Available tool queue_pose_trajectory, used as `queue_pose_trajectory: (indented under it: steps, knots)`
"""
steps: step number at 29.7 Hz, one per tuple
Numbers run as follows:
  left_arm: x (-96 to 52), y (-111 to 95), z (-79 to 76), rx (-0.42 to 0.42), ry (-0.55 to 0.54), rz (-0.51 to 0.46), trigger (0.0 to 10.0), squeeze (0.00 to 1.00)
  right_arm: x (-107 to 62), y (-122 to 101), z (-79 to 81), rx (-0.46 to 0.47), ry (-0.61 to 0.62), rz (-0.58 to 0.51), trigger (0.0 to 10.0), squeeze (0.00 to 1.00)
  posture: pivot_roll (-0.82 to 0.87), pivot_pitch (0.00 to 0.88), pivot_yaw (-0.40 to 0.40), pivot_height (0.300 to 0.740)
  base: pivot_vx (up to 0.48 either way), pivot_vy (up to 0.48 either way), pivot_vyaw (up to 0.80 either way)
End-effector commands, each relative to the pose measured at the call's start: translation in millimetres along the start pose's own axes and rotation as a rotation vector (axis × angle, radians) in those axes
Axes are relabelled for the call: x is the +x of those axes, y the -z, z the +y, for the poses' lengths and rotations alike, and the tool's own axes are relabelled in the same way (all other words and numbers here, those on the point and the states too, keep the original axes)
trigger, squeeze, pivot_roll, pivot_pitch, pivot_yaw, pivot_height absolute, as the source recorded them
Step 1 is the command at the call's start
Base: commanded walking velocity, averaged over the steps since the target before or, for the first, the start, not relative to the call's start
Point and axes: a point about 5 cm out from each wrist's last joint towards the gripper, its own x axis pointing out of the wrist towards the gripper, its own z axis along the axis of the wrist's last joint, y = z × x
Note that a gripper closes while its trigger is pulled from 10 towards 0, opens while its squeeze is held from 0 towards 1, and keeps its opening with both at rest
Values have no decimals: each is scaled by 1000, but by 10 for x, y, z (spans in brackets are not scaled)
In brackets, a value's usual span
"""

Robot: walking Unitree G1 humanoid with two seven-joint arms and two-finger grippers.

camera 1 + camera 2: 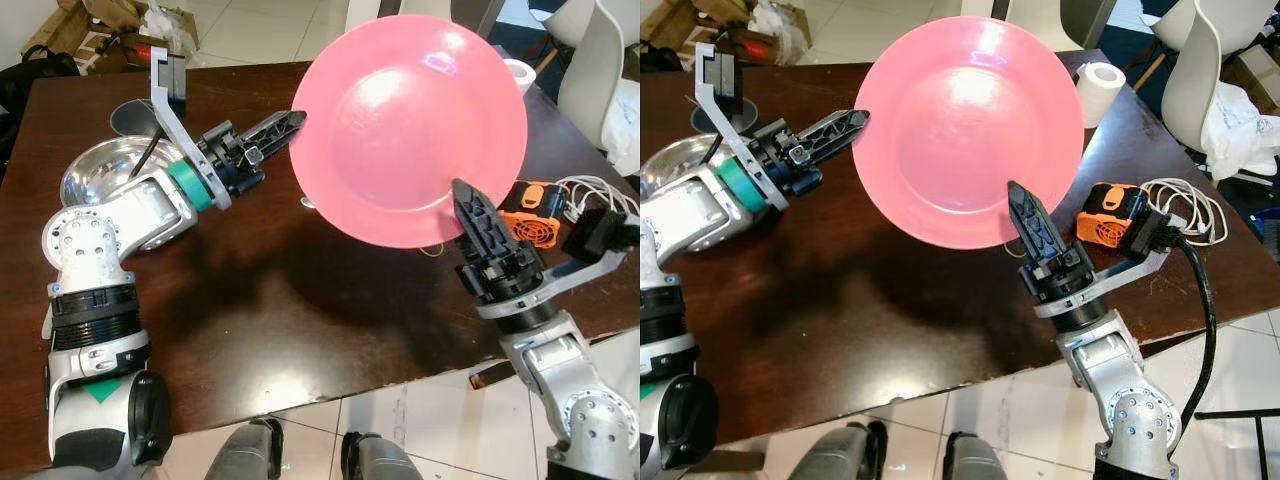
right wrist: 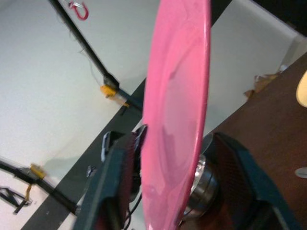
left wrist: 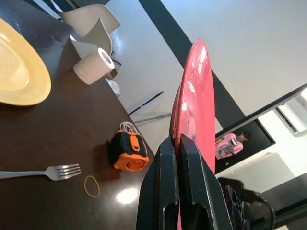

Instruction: Setting the table

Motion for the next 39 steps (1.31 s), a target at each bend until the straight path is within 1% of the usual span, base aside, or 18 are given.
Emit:
queue_pose_trajectory:
  steps: [1,8,13,15,16,17,19,20,23,28,29,30,31,32,36,37,38,39]
  knots:
    - [5,42,-30,5,20,18,10000,0,6,-4,35,11,-33,15,0,0,83,45,8,740,0,0,0]
    - [7,79,-20,13,14,29,10000,0,29,-56,75,-4,-61,25,0,0,80,37,5,740,0,0,0]
    - [6,88,-13,20,6,29,10000,0,7,-87,83,-15,-66,15,0,0,78,34,6,740,0,0,0]
    - [9,92,-13,59,-9,32,10000,0,-7,-92,78,-22,-60,10,0,0,78,34,6,740,0,0,0]
    - [11,95,-13,94,-22,38,10000,0,-15,-90,76,-23,-56,9,0,0,75,41,13,740,0,0,0]
    - [11,95,-13,94,-22,38,10000,0,-15,-90,76,-23,-56,9,0,0,75,41,13,740,0,0,0]
    - [8,102,-40,121,-8,41,10000,0,-31,-84,71,-23,-51,8,0,0,75,41,13,740,0,0,0]
    - [4,93,-69,133,14,29,10000,1000,-36,-81,70,-22,-49,6,0,0,75,45,15,740,0,0,0]
    - [2,79,-110,149,43,16,10000,1000,-38,-81,70,-23,-46,0,0,0,77,49,15,740,0,0,0]
    - [-11,43,-99,158,15,16,10000,1000,-35,-100,72,-27,-42,-13,0,0,77,51,15,740,0,0,0]
    - [-41,16,-100,148,25,8,10000,1000,-33,-112,75,-33,-40,-18,0,0,77,51,16,740,0,0,0]
    - [-118,-37,-107,142,48,-8,10000,0,-35,-146,82,-56,-34,-30,0,0,78,54,17,740,0,0,0]
    - [-174,-73,-116,139,67,-20,10000,0,-37,-170,87,-72,-30,-38,0,0,78,54,17,740,0,0,0]
    - [-261,-128,-90,149,58,-42,10000,0,-45,-229,102,-104,-20,-65,196,0,82,58,18,740,0,0,0]
    - [-302,-153,-46,164,30,-55,10000,0,-55,-267,115,-122,-16,-86,196,0,82,58,18,740,0,0,0]
    - [-344,-194,7,173,-5,-73,10000,0,-57,-313,146,-155,-10,-103,10000,0,83,62,21,740,0,0,0]
    - [-376,-240,45,188,-30,-94,10000,0,-57,-360,181,-209,2,-112,10000,0,82,62,20,740,0,0,0]
    - [-376,-240,45,188,-30,-94,10000,0,-57,-360,181,-209,2,-112,10000,0,82,62,20,740,0,0,0]
